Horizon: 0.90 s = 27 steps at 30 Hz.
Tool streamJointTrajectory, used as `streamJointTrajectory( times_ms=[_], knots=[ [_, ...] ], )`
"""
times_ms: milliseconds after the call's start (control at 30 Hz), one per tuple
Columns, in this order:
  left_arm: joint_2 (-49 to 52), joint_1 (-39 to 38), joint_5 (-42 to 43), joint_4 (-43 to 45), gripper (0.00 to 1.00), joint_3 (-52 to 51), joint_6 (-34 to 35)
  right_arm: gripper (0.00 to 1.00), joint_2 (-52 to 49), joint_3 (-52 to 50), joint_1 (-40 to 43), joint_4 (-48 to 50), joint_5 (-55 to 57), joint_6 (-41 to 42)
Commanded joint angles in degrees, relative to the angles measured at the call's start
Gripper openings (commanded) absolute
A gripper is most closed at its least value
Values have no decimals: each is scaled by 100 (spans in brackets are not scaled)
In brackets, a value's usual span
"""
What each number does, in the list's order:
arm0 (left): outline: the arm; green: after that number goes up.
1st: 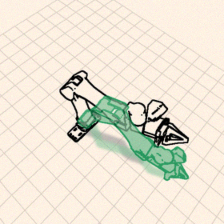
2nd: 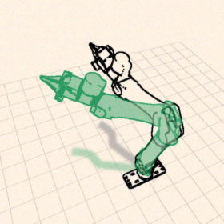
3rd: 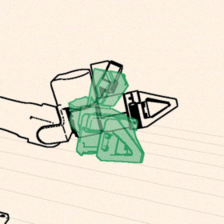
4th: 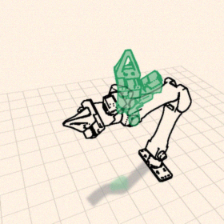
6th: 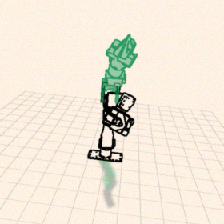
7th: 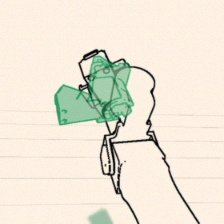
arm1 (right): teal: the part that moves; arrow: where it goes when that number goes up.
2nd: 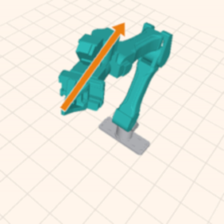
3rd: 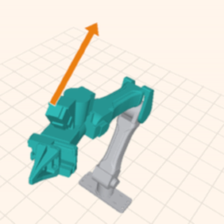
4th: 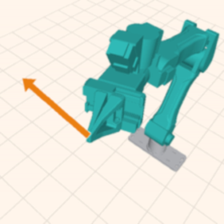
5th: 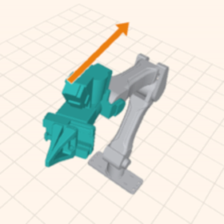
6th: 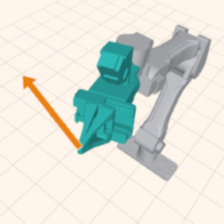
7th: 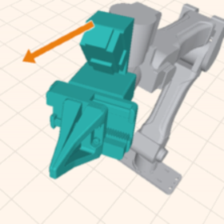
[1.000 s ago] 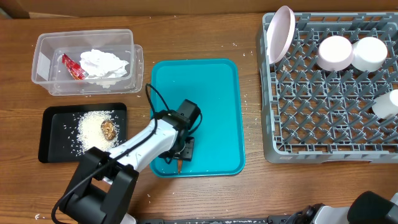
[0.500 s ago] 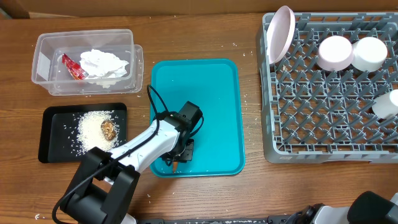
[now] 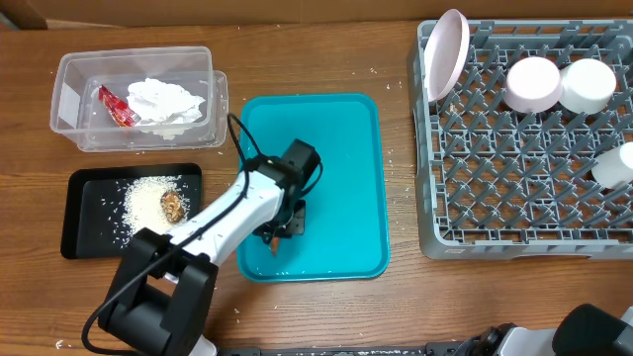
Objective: Sort waste into correct bins and load items into the dishwasher
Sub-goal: 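Carry the carrot left and release it onto the black tray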
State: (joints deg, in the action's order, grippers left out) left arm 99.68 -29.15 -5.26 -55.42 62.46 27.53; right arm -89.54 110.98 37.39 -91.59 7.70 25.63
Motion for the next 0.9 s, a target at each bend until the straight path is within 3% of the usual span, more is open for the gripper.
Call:
streamJointTrajectory(
  times_ms=[0, 267, 667, 867],
  knots=[
    [31, 308, -293, -256, 16, 361, 81, 100, 33, -4, -4, 15, 17, -11],
    [26, 1482, -761, -1012, 17, 1303, 76, 100, 33, -4, -4, 15, 17, -11],
    [28, 3945, -514, -837, 19, 1504, 79, 100, 33, -4, -4, 15, 17, -11],
    [28, 4765, -94, -490, 19, 1493, 79, 100, 33, -4, -4, 15, 17, -11]
  ],
)
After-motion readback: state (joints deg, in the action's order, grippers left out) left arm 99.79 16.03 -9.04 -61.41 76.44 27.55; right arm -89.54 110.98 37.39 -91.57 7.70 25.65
